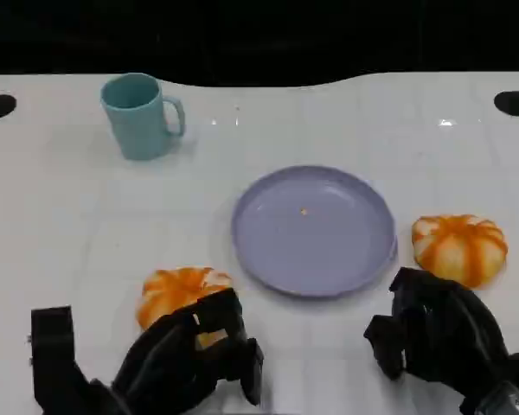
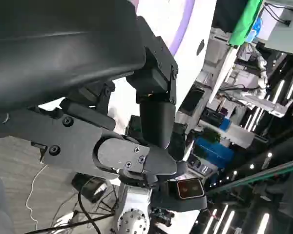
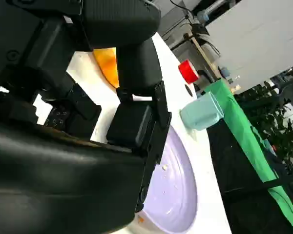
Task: Grasp the bread from the table and place it into the plate.
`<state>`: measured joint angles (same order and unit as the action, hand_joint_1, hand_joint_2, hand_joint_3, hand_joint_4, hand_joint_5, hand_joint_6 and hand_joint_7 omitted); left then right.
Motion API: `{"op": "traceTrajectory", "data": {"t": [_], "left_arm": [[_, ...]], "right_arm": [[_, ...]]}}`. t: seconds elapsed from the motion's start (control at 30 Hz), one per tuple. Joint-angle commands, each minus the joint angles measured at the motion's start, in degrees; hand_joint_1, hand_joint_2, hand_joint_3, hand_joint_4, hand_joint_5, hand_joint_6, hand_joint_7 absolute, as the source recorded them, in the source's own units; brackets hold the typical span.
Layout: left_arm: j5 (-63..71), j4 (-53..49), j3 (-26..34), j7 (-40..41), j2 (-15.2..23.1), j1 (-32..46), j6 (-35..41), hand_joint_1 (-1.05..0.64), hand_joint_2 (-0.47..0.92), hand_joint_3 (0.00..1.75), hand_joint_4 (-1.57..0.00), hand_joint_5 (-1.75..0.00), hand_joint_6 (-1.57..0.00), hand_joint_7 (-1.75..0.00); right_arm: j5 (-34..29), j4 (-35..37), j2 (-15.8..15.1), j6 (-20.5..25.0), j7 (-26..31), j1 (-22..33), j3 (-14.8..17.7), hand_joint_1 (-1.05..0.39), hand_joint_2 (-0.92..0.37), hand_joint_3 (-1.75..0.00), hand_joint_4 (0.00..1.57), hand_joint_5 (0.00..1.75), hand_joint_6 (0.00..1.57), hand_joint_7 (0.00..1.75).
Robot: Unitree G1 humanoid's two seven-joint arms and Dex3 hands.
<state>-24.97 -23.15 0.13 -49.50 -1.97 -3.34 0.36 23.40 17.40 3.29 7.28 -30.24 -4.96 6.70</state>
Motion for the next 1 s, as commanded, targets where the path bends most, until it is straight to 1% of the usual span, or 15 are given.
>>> {"op": "traceTrajectory", "data": {"t": [0.03, 0.1, 0.23, 0.5, 0.8, 1.0], "left_arm": [[-0.09, 0.67, 0.27, 0.12, 0.47, -0.04, -0.18, -0.6, 0.92, 0.12, -0.73, -1.75, -0.63, -1.53], [-0.01, 0.84, 0.22, 0.23, 0.48, 0.04, -0.22, -0.59, 0.92, 0.13, -0.73, -1.75, -0.62, -1.53], [-0.09, 1.07, 0.2, 0.33, 0.42, 0.09, -0.04, -0.59, 0.92, 0.12, -0.74, -1.75, -0.63, -1.53], [-0.16, 1.61, 0.08, 0.34, 0.5, 0.33, 0.54, -0.59, 0.92, 0.13, -0.73, -1.75, -0.62, -1.54], [0.0, 1.29, 0.14, 0.18, 0.51, 0.16, -0.07, -0.59, 0.92, 0.12, -0.73, -1.75, -0.62, -1.54], [-0.37, 3.39, 0.04, 0.39, 0.58, 0.35, 0.82, -0.6, 0.91, 0.11, -0.72, -1.74, -0.61, -1.54]], "right_arm": [[0.61, 0.77, -0.82, -0.49, -0.66, -0.58, 0.5, -1.05, -0.08, -1.4, 1.39, 1.57, 1.45, 1.17], [0.52, 1.32, -0.84, -1.02, -1.02, -0.78, 0.58, -1.05, -0.11, -1.36, 1.39, 1.54, 1.45, 1.15], [0.62, 1.64, -0.81, -1.05, -1.34, -0.82, 0.67, -1.05, -0.12, -1.34, 1.4, 1.53, 1.46, 1.13], [0.74, 0.67, -0.64, -0.03, -0.57, -0.57, 0.65, -1.05, -0.09, -1.38, 1.39, 1.55, 1.47, 1.14], [0.84, 1.06, -0.69, -0.4, -1.07, -0.73, 0.67, -1.05, -0.09, -1.4, 1.38, 1.56, 1.45, 1.15], [0.73, 1.16, -0.74, -0.62, -1.19, -0.73, 0.59, -1.05, -0.09, -1.39, 1.38, 1.55, 1.45, 1.14]]}}
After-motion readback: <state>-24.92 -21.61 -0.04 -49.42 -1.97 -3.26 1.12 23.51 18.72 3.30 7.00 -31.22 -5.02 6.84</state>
